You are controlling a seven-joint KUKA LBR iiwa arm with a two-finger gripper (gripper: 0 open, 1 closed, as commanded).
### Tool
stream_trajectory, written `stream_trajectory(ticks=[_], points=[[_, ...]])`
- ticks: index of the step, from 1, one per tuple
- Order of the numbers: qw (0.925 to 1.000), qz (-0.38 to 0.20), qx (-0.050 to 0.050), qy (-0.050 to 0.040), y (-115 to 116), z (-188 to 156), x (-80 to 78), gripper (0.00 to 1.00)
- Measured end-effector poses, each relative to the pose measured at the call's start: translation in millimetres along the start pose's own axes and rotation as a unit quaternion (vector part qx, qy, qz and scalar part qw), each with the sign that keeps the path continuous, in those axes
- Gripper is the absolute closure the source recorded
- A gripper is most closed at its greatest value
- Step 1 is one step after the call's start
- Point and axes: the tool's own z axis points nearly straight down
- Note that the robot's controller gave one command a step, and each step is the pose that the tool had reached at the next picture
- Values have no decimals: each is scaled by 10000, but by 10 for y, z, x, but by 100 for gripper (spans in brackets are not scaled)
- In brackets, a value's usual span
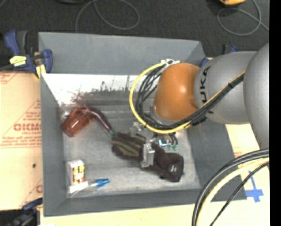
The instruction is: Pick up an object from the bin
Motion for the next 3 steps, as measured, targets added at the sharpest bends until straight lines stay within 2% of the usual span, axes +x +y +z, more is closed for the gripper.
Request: stream_trajectory(ticks=[1,2,3], points=[[9977,670,35,-80,11,248,-317,100],[9977,670,35,-80,11,248,-317,100],[9994,335,44,-84,-73,-1674,-407,100]])
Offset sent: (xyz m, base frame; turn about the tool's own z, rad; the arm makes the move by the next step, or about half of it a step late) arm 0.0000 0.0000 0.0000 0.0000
